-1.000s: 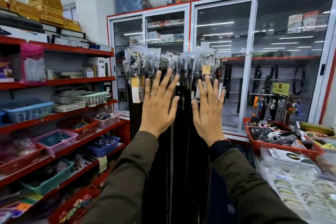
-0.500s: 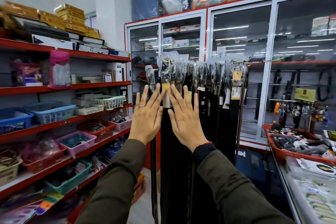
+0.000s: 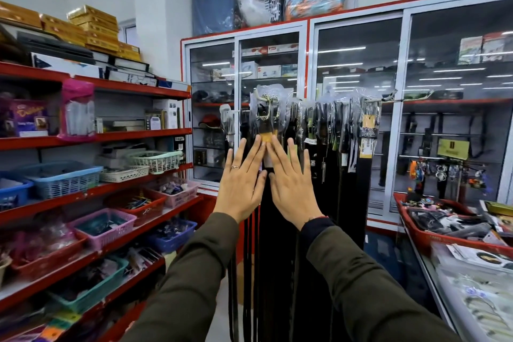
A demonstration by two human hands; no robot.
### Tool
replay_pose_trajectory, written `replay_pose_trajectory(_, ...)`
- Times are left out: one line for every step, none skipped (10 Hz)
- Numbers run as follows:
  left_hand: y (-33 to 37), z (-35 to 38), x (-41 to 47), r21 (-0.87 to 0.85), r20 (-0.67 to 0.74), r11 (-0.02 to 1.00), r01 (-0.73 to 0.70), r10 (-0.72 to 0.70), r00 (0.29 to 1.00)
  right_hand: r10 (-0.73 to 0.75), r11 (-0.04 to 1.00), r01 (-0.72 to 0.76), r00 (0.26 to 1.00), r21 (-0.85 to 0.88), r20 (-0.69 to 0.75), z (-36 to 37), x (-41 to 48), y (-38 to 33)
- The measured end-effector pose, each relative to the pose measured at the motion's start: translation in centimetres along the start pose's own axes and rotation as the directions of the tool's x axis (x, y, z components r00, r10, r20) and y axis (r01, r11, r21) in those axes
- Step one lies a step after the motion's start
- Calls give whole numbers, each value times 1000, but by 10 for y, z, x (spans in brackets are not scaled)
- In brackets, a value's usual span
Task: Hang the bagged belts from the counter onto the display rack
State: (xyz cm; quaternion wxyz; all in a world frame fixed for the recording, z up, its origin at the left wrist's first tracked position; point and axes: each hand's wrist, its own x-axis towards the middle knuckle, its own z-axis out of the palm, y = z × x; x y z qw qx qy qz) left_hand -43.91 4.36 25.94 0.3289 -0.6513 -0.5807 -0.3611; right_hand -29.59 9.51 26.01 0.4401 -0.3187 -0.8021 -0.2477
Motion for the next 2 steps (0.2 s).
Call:
replay_pose_trajectory(6, 0, -6, 2, -44, 1000, 11, -11, 999, -23, 1000, 23, 1000, 4, -7, -2, -6, 1)
replay_pose_trajectory(21, -5, -9, 1, -109, 1000, 31, -31, 994, 5, 998, 0, 998, 65, -68, -22, -11, 10)
